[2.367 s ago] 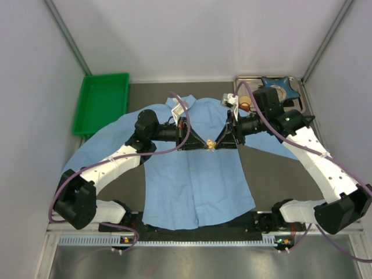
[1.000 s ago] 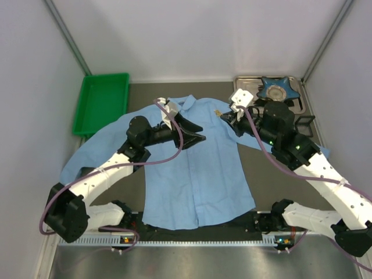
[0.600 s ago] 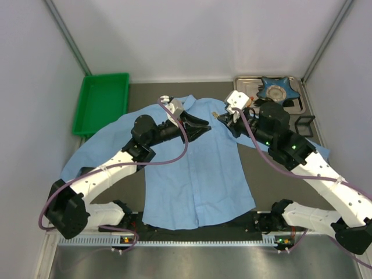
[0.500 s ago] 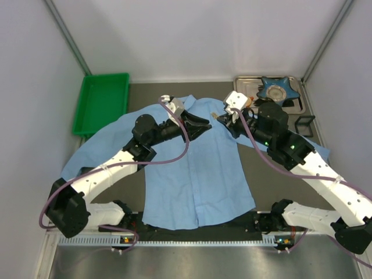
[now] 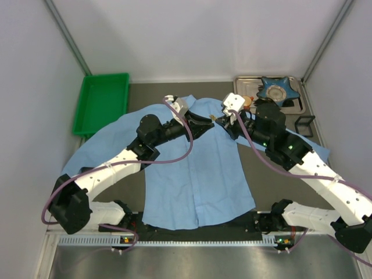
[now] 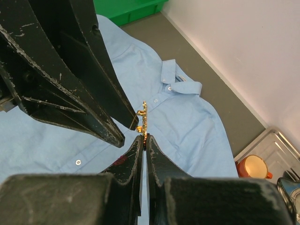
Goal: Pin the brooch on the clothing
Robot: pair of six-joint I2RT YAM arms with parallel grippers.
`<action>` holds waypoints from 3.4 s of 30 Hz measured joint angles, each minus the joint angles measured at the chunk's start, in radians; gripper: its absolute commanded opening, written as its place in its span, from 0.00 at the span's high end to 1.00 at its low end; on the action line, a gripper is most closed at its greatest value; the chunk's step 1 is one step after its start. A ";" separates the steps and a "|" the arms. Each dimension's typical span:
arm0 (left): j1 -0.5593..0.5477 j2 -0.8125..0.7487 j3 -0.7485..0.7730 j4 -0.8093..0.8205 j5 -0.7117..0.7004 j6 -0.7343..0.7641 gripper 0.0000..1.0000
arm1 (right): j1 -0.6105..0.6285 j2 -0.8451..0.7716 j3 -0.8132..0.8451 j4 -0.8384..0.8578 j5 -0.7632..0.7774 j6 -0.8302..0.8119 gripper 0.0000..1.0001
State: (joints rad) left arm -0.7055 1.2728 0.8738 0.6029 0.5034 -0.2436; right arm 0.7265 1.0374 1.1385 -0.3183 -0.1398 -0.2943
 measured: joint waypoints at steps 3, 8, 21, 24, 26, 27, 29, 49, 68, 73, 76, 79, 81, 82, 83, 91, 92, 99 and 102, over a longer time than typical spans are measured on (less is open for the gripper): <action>-0.003 0.000 0.003 0.002 -0.007 0.003 0.80 | 0.000 0.000 0.000 0.000 0.000 0.000 1.00; -0.004 0.002 0.005 0.000 -0.031 0.011 1.00 | 0.000 0.000 0.000 0.000 0.000 0.002 1.00; -0.010 -0.004 0.012 -0.080 -0.053 0.079 1.00 | 0.000 -0.001 -0.014 -0.017 0.007 -0.009 1.00; -0.011 -0.017 0.012 -0.111 -0.063 0.113 1.00 | 0.000 -0.002 -0.018 -0.020 0.005 -0.020 1.00; -0.012 -0.021 0.014 -0.130 -0.069 0.131 1.00 | 0.000 -0.002 -0.020 -0.023 0.005 -0.026 1.00; -0.013 -0.021 0.016 -0.135 -0.071 0.138 1.00 | 0.000 -0.002 -0.020 -0.024 0.005 -0.028 1.00; -0.015 -0.022 0.021 -0.151 -0.073 0.155 1.00 | 0.000 -0.003 -0.026 -0.023 0.005 -0.032 1.00; -0.015 -0.034 0.022 -0.224 -0.079 0.202 1.00 | 0.004 -0.010 -0.059 -0.046 0.049 -0.092 1.00; 0.220 -0.058 -0.019 -0.159 0.089 -0.156 0.45 | -0.412 0.167 0.090 -0.038 -0.308 0.295 1.00; 0.299 -0.055 -0.027 -0.209 0.121 -0.248 0.45 | -0.561 0.414 -0.068 0.163 -0.671 0.833 1.00; 0.297 -0.058 -0.040 -0.239 0.145 -0.261 0.44 | -0.505 0.479 -0.135 0.121 -0.791 0.979 1.00; 0.297 -0.058 -0.053 -0.280 0.160 -0.252 0.44 | -0.459 0.470 -0.134 0.142 -0.886 1.048 1.00; 0.297 -0.058 -0.060 -0.296 0.169 -0.237 0.43 | -0.447 0.461 -0.134 0.161 -0.928 1.081 1.00; 0.297 -0.058 -0.062 -0.306 0.175 -0.225 0.43 | -0.444 0.459 -0.136 0.175 -0.949 1.102 1.00; 0.297 -0.058 -0.063 -0.314 0.180 -0.213 0.43 | -0.440 0.459 -0.137 0.185 -0.965 1.120 1.00; 0.297 -0.068 -0.114 -0.268 0.264 -0.203 0.39 | -0.427 0.436 -0.252 0.468 -1.027 1.326 1.00; 0.296 -0.072 -0.139 -0.230 0.273 -0.237 0.39 | -0.427 0.428 -0.273 0.526 -1.025 1.362 1.00; 0.283 -0.058 -0.210 -0.047 0.268 -0.446 0.39 | -0.427 0.408 -0.379 0.908 -0.946 1.603 1.00; 0.278 -0.034 -0.204 0.019 0.251 -0.517 0.42 | -0.419 0.399 -0.398 0.985 -0.896 1.655 1.00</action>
State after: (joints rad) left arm -0.4271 1.2385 0.6697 0.6224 0.7540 -0.7609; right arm 0.3073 1.4368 0.7406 0.6670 -1.0355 1.3609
